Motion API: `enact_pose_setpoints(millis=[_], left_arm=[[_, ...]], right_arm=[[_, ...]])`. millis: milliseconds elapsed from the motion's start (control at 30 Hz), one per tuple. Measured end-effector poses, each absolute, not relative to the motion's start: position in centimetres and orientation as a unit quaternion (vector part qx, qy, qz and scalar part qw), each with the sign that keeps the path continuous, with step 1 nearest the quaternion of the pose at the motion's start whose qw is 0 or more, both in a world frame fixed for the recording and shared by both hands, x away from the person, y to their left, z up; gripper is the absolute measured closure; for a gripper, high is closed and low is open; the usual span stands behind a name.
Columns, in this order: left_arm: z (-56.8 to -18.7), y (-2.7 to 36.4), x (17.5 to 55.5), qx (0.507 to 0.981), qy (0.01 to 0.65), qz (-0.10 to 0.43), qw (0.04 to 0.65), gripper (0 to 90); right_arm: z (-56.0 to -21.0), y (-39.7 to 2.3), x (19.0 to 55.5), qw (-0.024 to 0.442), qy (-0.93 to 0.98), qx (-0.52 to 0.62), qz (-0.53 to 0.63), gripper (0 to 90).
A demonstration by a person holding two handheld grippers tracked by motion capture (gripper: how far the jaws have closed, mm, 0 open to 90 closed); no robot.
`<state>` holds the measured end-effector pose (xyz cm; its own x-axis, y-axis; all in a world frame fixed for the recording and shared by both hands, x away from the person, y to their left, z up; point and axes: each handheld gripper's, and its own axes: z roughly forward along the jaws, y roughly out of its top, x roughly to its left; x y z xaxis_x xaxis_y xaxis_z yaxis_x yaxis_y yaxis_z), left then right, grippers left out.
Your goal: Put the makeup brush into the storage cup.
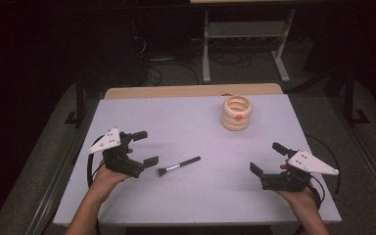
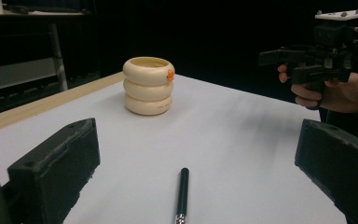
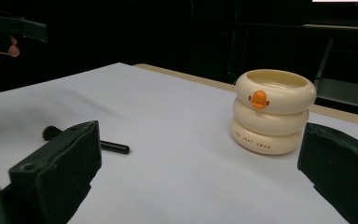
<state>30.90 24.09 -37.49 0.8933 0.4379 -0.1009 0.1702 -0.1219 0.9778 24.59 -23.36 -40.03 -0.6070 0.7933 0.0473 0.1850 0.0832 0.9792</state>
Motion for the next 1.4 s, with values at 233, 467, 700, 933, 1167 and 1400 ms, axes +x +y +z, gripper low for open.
enact_pose_setpoints(millis=[233,467,700,933,1167,1400], left_arm=[[-37.2,23.8,31.2,0.742,0.201,0.105,0.631,0.0],[-37.0,23.4,31.5,0.741,0.200,0.104,0.632,0.0],[-36.7,23.1,31.9,0.739,0.195,0.104,0.637,0.0],[-36.7,22.7,32.3,0.741,0.194,0.104,0.635,0.0],[-36.7,22.3,33.0,0.740,0.195,0.100,0.636,0.0],[-36.9,22.1,33.7,0.741,0.192,0.098,0.636,0.0]], right_arm=[[-40.0,-23.3,24.6,0.266,0.687,0.355,0.575,0.0],[-40.1,-23.4,24.6,0.267,0.688,0.355,0.574,0.0],[-40.1,-23.5,24.6,0.267,0.689,0.356,0.572,0.0],[-40.1,-23.5,24.7,0.267,0.689,0.355,0.572,0.0],[-40.2,-23.5,24.7,0.268,0.690,0.355,0.571,0.0],[-40.2,-23.5,24.7,0.269,0.689,0.354,0.572,0.0]])
